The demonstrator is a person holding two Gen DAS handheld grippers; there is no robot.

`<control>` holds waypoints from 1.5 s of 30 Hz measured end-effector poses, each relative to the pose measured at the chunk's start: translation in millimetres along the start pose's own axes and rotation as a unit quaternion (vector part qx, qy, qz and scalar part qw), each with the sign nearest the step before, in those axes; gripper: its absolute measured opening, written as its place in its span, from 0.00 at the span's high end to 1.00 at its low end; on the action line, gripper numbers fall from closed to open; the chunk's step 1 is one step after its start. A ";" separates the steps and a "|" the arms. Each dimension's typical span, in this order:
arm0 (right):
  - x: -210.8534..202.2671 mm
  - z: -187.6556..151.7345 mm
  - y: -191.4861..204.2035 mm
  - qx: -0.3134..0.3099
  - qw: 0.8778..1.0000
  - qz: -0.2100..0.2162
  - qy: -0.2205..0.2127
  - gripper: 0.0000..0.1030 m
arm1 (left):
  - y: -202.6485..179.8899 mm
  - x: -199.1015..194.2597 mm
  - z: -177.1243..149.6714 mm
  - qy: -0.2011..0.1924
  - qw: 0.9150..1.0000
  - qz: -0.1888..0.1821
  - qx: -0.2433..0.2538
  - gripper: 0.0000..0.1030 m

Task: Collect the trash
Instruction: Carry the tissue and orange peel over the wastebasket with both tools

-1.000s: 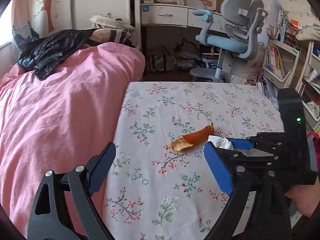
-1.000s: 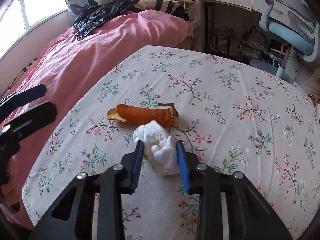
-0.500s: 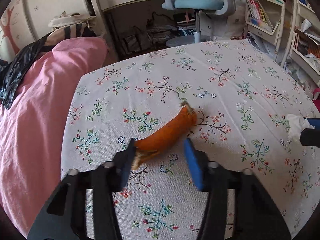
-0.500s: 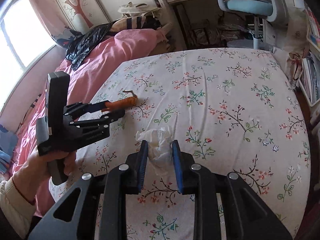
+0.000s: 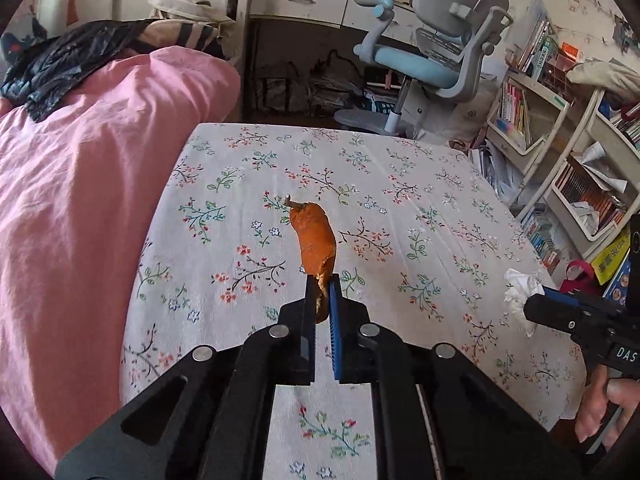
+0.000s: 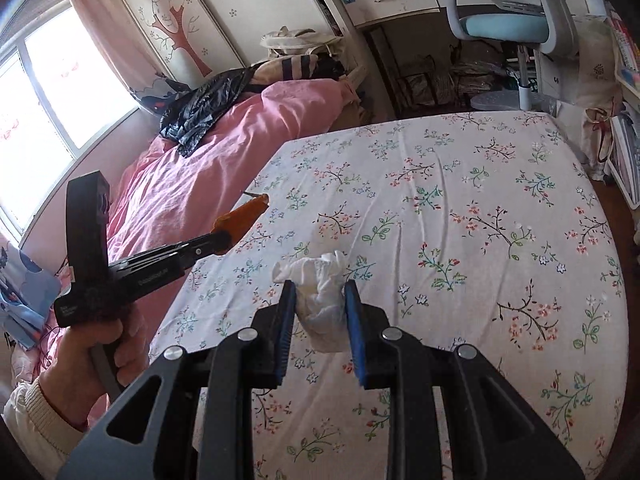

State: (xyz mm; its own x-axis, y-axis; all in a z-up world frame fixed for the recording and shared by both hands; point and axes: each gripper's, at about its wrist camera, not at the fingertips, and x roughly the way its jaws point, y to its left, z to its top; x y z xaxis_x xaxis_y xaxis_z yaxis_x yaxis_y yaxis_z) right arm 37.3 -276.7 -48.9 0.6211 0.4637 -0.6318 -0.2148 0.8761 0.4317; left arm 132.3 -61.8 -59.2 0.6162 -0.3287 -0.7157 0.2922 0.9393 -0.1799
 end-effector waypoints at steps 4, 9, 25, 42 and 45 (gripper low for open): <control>-20.0 -7.6 2.2 0.004 1.000 0.004 -0.026 0.75 | -7.6 -30.7 -14.7 -0.018 1.000 0.006 0.003 0.94; -40.0 -23.8 10.5 0.008 0.999 0.011 -0.047 0.75 | -17.7 -68.2 -38.2 -0.035 0.999 0.019 0.011 0.94; -70.8 -96.7 53.2 -0.010 0.998 0.040 -0.048 0.75 | -32.7 -148.1 -105.1 -0.054 0.998 0.033 0.011 0.94; -72.1 -180.2 75.6 0.001 0.999 0.039 0.033 0.75 | -53.9 -183.9 -193.0 -0.018 0.999 0.034 -0.015 0.94; -65.7 -201.9 76.2 0.016 0.997 0.031 0.065 0.71 | -60.5 -187.2 -215.5 0.001 0.999 0.039 -0.024 0.94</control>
State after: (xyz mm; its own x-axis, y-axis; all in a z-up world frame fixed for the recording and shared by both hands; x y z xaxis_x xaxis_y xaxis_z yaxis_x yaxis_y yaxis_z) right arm -172.1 -213.7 -104.4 0.5036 0.5317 -0.6809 -0.2234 0.8415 0.4918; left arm -158.4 -35.9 -59.7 0.6339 -0.2551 -0.7302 0.2079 0.9655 -0.1568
